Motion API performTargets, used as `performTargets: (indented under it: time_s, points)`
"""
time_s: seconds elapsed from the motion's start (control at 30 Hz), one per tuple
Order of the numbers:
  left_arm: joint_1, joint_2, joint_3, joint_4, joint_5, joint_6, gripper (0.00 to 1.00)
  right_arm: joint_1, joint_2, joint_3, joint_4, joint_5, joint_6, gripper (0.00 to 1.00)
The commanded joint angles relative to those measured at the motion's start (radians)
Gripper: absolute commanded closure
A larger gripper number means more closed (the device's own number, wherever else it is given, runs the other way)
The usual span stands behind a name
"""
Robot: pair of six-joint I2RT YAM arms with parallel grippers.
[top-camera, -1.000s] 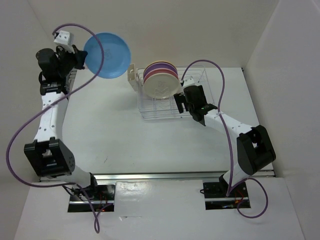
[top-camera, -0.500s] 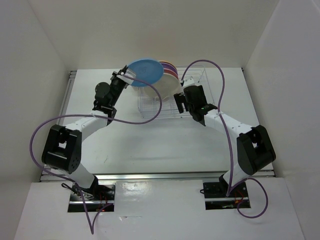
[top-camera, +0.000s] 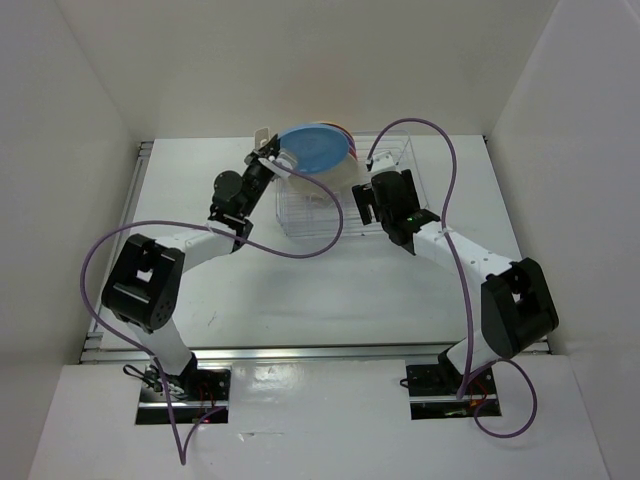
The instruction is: Load the plates into the dish rack
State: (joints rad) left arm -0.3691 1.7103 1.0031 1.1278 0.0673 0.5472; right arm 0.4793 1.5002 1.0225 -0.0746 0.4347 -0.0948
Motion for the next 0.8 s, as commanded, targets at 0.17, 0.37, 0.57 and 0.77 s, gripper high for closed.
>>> performTargets:
  time_s: [0.17, 0.37, 0.57, 0.77]
  points:
    - [-0.033, 0.018, 0.031, 0.090, -0.035, 0.092, 1.00, -0.005, -0.008, 0.007, 0.007, 0.026, -0.002, 0.00]
    - [-0.042, 0.078, 0.020, 0.076, -0.044, 0.143, 1.00, -0.005, 0.002, -0.002, 0.016, 0.016, -0.002, 0.00]
    - [-0.065, 0.130, 0.038, 0.076, -0.077, 0.143, 1.00, -0.005, 0.002, -0.002, 0.025, 0.016, -0.002, 0.00]
    - [-0.074, 0.184, 0.074, 0.055, -0.087, 0.143, 1.00, -0.005, 0.011, -0.002, 0.025, 0.016, -0.002, 0.00]
